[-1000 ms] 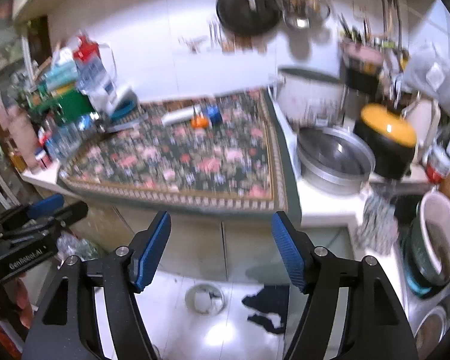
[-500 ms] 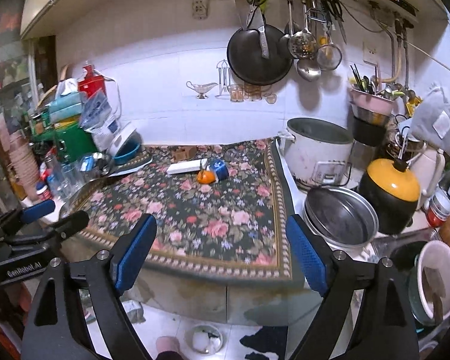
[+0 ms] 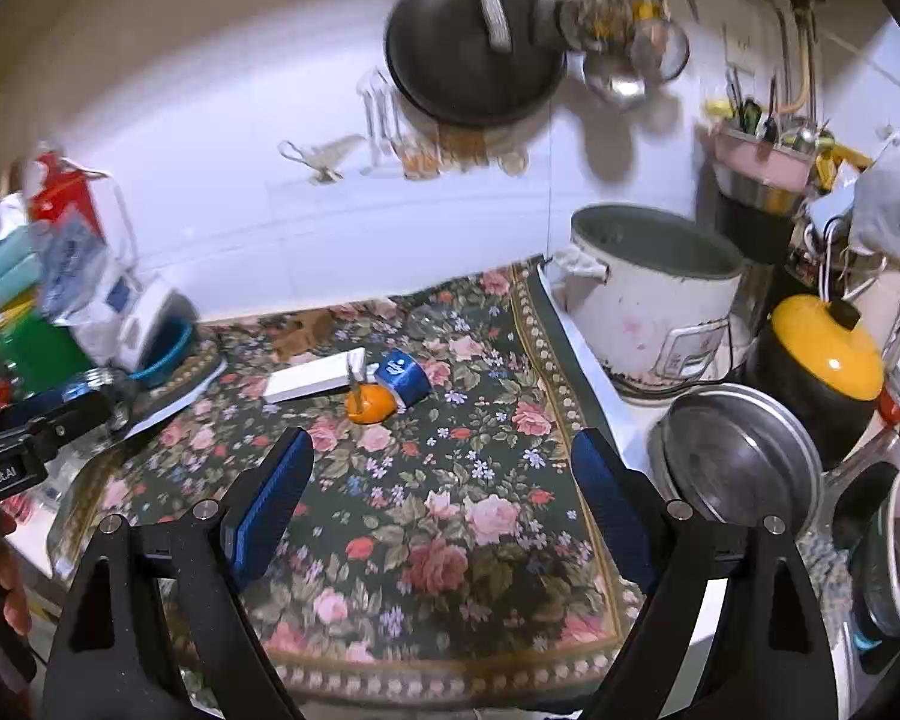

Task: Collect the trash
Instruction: 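Reach both tools toward the orange and blue Lucky Cup, then grasp the orange tangerine with the left tool while the right grasps the blue Lucky Cup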

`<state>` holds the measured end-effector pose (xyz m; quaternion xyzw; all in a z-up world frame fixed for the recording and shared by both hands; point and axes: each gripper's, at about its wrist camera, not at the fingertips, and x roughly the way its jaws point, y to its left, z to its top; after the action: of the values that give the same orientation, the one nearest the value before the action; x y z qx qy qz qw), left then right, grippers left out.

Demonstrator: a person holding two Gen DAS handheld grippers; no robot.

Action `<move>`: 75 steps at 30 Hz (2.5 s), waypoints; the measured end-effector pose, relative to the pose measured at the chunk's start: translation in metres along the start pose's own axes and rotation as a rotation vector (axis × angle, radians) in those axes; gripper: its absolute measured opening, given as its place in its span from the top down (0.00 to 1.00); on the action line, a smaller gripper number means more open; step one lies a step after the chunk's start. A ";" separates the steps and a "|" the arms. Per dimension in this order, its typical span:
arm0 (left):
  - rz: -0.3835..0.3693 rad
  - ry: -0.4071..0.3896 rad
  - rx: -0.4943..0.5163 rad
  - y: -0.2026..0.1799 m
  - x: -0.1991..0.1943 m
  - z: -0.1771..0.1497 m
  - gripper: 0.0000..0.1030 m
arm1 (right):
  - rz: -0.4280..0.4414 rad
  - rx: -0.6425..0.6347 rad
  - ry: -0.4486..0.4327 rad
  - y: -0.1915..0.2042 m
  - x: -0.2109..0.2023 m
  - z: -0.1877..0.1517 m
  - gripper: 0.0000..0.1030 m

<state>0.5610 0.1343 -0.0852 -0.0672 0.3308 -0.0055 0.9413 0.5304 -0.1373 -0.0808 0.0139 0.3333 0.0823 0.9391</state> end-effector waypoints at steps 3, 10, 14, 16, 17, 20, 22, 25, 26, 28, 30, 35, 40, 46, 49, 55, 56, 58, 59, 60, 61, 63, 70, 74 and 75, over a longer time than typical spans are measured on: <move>-0.024 0.043 -0.028 0.007 0.036 0.008 0.13 | 0.013 -0.003 0.043 0.000 0.033 0.010 0.17; 0.023 0.122 -0.024 0.002 0.103 0.011 0.13 | 0.073 -0.101 0.146 0.001 0.130 0.032 0.17; 0.071 0.168 -0.090 -0.001 0.139 0.009 0.13 | 0.159 -0.165 0.250 0.001 0.199 0.039 0.17; 0.093 0.194 -0.123 -0.001 0.159 0.008 0.13 | 0.208 -0.197 0.310 0.003 0.231 0.041 0.17; 0.101 0.208 -0.136 -0.001 0.167 0.006 0.13 | 0.225 -0.210 0.335 0.004 0.243 0.041 0.17; 0.130 0.239 -0.179 0.003 0.191 0.003 0.13 | 0.259 -0.252 0.392 0.008 0.277 0.040 0.18; 0.143 0.255 -0.202 0.005 0.205 0.000 0.13 | 0.273 -0.272 0.417 0.011 0.294 0.037 0.23; 0.157 0.288 -0.205 0.004 0.225 -0.004 0.13 | 0.305 -0.286 0.458 0.016 0.312 0.033 0.41; 0.155 0.298 -0.203 0.003 0.231 -0.005 0.13 | 0.317 -0.282 0.469 0.015 0.318 0.032 0.45; 0.146 0.319 -0.197 0.000 0.242 -0.007 0.13 | 0.325 -0.273 0.473 0.014 0.318 0.030 0.52; 0.128 0.333 -0.198 -0.004 0.253 -0.007 0.13 | 0.325 -0.254 0.465 0.009 0.318 0.029 0.56; 0.072 0.346 -0.192 -0.018 0.281 -0.001 0.13 | 0.318 -0.148 0.452 -0.022 0.306 0.033 0.59; 0.032 0.360 -0.172 -0.035 0.314 0.002 0.22 | 0.270 -0.082 0.421 -0.054 0.285 0.037 0.60; -0.006 0.403 -0.173 -0.043 0.346 -0.005 0.49 | 0.237 -0.024 0.392 -0.073 0.263 0.037 0.60; -0.024 0.378 -0.178 -0.046 0.344 -0.008 0.66 | 0.222 -0.014 0.388 -0.076 0.255 0.033 0.60; -0.068 0.362 -0.133 -0.053 0.313 -0.013 0.77 | 0.188 0.001 0.356 -0.069 0.229 0.028 0.60; -0.076 0.353 -0.123 -0.053 0.305 -0.012 0.77 | 0.184 0.009 0.347 -0.068 0.223 0.028 0.60; -0.093 0.323 -0.092 -0.053 0.279 -0.009 0.78 | 0.173 0.032 0.320 -0.064 0.207 0.027 0.60; -0.098 0.308 -0.079 -0.051 0.268 -0.007 0.78 | 0.166 0.040 0.306 -0.062 0.199 0.027 0.60; -0.104 0.290 -0.064 -0.050 0.254 -0.005 0.78 | 0.156 0.047 0.286 -0.059 0.190 0.026 0.60; -0.111 0.275 -0.054 -0.048 0.243 -0.002 0.78 | 0.147 0.055 0.267 -0.056 0.179 0.026 0.60; -0.131 0.237 -0.026 -0.043 0.213 0.005 0.78 | 0.124 0.075 0.217 -0.049 0.153 0.024 0.60; -0.155 0.132 0.108 -0.035 0.122 0.011 0.77 | 0.067 0.151 0.095 -0.031 0.074 0.014 0.60; -0.181 0.107 0.123 -0.035 0.084 0.002 0.77 | 0.058 0.167 0.054 -0.024 0.036 0.006 0.60; -0.182 0.105 0.123 -0.036 0.076 -0.002 0.77 | 0.058 0.165 0.049 -0.022 0.029 0.004 0.60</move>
<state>0.6199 0.0942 -0.1293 -0.0385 0.3711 -0.1148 0.9207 0.5586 -0.1544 -0.0979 0.0990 0.3615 0.0820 0.9235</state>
